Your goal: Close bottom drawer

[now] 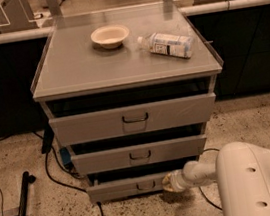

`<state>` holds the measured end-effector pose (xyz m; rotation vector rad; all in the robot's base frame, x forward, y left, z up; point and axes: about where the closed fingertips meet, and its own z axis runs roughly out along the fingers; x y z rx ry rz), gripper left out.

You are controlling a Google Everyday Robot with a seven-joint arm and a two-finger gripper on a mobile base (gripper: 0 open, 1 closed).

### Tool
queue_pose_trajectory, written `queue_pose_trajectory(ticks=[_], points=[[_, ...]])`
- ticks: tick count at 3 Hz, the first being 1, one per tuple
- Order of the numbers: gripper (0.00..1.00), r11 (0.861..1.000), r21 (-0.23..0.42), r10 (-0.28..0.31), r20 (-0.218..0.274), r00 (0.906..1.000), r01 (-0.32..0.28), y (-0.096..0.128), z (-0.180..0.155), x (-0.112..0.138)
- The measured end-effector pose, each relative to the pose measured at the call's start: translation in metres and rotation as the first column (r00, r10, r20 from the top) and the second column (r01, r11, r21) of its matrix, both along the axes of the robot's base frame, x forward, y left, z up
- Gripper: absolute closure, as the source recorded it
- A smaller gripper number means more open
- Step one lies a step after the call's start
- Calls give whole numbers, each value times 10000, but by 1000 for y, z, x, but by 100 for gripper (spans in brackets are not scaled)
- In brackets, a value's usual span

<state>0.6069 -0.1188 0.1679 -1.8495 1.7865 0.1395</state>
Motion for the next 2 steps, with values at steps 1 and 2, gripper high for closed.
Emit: queue_pose_trajectory(ticks=[1, 2], points=[[58, 9998, 21, -201, 268, 9994, 201, -5, 7, 14], [35, 9999, 34, -169, 180, 9997, 169, -4, 5, 8]])
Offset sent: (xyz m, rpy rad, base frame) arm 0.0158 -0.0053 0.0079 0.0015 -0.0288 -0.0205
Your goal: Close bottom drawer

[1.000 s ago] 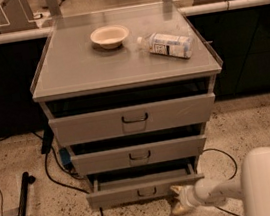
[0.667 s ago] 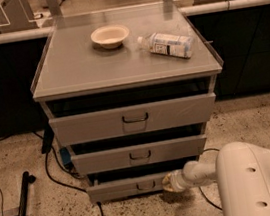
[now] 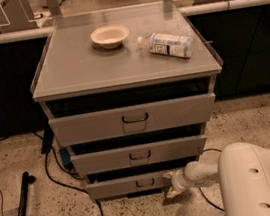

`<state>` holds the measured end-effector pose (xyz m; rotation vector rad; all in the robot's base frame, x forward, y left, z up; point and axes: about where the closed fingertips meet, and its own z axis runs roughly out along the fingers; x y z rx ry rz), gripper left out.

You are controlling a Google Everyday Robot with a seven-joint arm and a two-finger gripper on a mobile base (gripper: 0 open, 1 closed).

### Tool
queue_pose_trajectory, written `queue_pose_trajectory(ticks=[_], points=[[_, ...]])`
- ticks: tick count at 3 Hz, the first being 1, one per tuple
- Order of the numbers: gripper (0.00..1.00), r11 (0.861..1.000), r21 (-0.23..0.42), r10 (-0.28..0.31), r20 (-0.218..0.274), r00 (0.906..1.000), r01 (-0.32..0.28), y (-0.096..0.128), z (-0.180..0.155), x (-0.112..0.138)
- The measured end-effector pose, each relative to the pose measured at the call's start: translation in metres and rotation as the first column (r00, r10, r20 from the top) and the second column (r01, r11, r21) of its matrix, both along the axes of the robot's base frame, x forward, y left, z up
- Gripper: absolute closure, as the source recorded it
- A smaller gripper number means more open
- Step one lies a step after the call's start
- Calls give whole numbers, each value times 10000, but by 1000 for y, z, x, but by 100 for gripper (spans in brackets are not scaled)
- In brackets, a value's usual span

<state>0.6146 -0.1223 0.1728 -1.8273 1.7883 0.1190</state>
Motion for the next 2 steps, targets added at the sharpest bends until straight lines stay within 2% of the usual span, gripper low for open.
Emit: queue_pose_trajectory(ticks=[1, 2], points=[[11, 10000, 0, 0, 0, 10000, 0, 0, 0, 0], [0, 10000, 0, 1, -1, 10000, -1, 0, 0, 0]])
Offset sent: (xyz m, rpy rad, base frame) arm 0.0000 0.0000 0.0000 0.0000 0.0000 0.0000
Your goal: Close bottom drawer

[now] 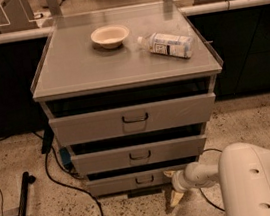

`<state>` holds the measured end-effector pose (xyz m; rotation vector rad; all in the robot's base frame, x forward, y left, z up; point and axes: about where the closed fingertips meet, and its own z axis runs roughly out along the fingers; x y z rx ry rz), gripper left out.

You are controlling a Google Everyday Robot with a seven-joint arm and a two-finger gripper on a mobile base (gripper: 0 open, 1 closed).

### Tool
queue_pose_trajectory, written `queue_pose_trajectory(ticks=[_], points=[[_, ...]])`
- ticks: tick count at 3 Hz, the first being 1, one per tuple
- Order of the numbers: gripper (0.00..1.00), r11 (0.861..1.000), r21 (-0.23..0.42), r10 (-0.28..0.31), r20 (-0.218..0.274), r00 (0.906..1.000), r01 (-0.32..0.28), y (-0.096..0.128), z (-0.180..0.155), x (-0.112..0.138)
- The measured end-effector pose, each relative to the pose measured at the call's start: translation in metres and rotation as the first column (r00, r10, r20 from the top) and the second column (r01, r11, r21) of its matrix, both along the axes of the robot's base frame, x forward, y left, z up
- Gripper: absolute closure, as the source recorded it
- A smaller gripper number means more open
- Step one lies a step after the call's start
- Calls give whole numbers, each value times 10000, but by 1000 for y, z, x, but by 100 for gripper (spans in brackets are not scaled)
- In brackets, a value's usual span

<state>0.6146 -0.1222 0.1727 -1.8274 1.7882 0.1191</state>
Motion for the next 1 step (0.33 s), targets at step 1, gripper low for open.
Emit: queue_pose_trajectory(ticks=[1], points=[[0, 10000, 0, 0, 0, 10000, 0, 0, 0, 0]])
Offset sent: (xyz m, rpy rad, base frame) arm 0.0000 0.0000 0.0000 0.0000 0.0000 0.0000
